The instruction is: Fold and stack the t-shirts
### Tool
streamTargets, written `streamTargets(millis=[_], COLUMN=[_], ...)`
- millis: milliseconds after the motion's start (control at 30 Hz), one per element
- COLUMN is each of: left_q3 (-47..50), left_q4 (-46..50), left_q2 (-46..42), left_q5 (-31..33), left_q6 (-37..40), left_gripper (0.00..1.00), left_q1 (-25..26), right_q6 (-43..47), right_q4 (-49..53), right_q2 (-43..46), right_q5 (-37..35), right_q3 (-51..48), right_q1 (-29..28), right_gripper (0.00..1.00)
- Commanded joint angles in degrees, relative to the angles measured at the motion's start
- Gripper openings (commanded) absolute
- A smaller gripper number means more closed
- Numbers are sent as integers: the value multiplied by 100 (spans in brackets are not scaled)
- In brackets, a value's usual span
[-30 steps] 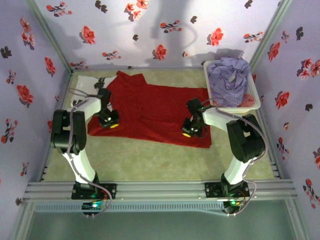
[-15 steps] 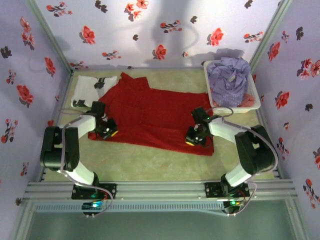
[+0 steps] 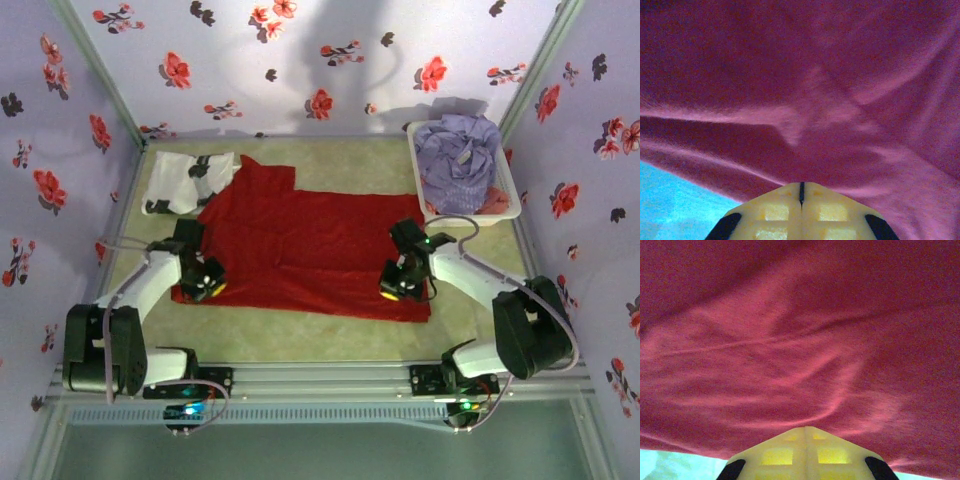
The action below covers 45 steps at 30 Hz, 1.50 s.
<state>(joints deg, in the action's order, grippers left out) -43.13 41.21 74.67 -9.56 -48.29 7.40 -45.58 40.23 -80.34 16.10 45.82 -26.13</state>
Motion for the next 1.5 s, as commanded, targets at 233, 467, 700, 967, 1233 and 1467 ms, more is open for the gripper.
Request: streamTargets(millis=[233,467,700,967,1233,1467], left_q3=[-1934,-1820,-995,-28,846,907], left_q4=[418,159,-137,-551,-577,-301], left_q2=[1966,2644,2363,1643,626,76], left_q5=[-93,-116,-64,-97,-2,66], left_q6=[1010,1147,962,369,-151,-160], left_gripper=[0,0,0,0,0,0], left_q1=[-19,-17,-10,-29,-24,-37], right_q6=[58,190,122,2,-214,-161], right_q4=[-535,-542,-568,-504,-308,-30], right_q2=[-1175,-1414,-1315,-771,87,631], right_q5=[82,33,-13,-11,55,64], right_q3=[814,699,152,-555,-1134,-917], right_q1=[38,36,38,-41,-127,-122], right_gripper=[0,0,0,0,0,2])
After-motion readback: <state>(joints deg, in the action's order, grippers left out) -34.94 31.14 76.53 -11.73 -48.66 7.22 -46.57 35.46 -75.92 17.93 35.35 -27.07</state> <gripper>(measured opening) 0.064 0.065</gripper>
